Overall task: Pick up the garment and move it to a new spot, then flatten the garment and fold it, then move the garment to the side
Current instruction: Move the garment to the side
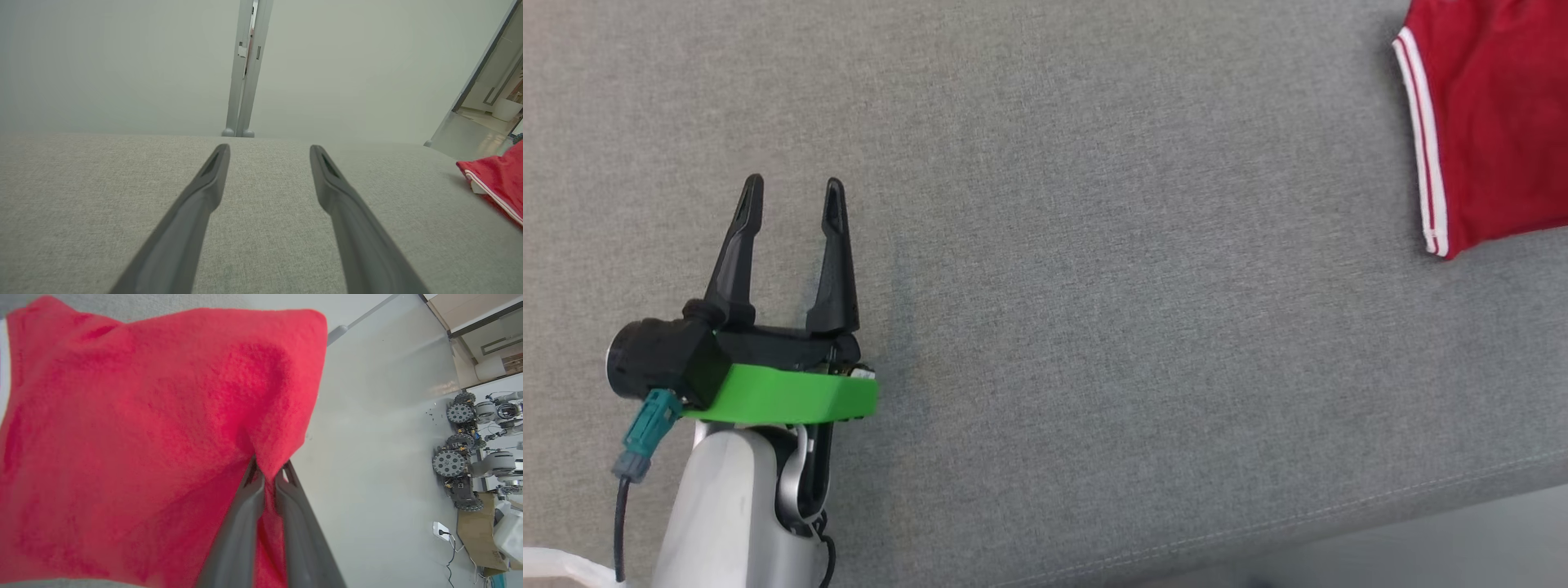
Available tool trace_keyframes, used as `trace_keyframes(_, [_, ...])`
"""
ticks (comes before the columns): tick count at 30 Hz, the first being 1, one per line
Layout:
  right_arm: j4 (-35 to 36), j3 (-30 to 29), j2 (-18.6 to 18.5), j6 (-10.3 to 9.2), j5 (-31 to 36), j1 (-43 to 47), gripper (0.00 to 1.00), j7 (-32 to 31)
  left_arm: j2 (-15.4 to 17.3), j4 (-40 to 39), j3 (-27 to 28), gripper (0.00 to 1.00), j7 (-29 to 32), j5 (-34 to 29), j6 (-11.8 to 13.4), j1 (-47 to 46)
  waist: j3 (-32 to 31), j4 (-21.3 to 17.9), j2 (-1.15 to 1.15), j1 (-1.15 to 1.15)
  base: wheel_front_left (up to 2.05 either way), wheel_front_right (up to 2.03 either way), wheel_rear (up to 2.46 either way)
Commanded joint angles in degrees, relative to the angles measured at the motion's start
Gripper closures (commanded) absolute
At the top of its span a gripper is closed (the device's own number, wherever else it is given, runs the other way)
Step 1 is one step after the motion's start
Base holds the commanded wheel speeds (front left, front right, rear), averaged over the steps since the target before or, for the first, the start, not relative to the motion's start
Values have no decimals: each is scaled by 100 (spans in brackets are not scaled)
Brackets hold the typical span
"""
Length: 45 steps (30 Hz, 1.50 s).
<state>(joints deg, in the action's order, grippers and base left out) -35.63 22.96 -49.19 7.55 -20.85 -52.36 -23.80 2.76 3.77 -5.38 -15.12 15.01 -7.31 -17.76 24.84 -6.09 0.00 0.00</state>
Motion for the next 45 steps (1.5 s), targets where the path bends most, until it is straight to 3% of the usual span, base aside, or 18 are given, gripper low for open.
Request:
trace_keyframes(1, [-16, -100, -72, -13, 147, 64, 100, 99, 29, -53, -10, 0, 1, -10, -22, -125, 318, 144, 0, 0, 0, 0, 0])
trace_keyframes(7, [-41, -495, -138, -13, 677, 195, 100, 472, 98, -110, -63, 0, 1, 6, -25, -177, 497, 286, 0, 0, 0, 0, 0])
trace_keyframes(8, [-51, -549, -124, -13, 747, 220, 55, 527, 103, -107, -62, 0, 1, 13, -26, -178, 499, 304, 0, 0, 0, 0, 0])
trace_keyframes(9, [-93, -641, -79, -13, 846, 256, 0, 586, 104, -101, -59, 0, 1, 22, -25, -169, 487, 324, 0, 0, 0, 0, 0])
trace_keyframes(15, [15, -929, 197, -13, 1410, 517, 0, 1044, 80, 16, -80, 0, 1, 89, -25, -38, 173, 454, 0, 0, 0, 0, 0])
trace_keyframes(21, [330, -1225, 682, -13, 1506, 986, 0, 1545, 44, 230, -78, 0, 1, 150, -22, 215, -449, 666, 0, 0, 0, 0, 0])
trace_keyframes(26, [938, -1888, 1523, -13, 1222, 1670, 0, 2188, 26, 476, 40, 0, 2, 192, -21, 478, -1026, 833, 0, 0, 0, 0, 0])
trace_keyframes(36, [2887, -2582, 3292, -13, 1497, 3729, 0, 2855, 22, 845, 272, 0, 1, 219, -8, 952, -1940, 967, 0, 0, 0, 0, 0])
trace_keyframes(41, [3249, -2616, 3944, -12, 1487, 4438, 0, 3127, 21, 920, 405, 0, 1, 182, 19, 1121, -2156, 904, 0, 0, 0, 0, 0])
trace_keyframes(45, [3081, -2640, 4228, -12, 1460, 4714, 0, 3326, 22, 1002, 469, 0, 1, 163, 41, 1255, -2291, 837, 0, 0, 0, 0, 0])
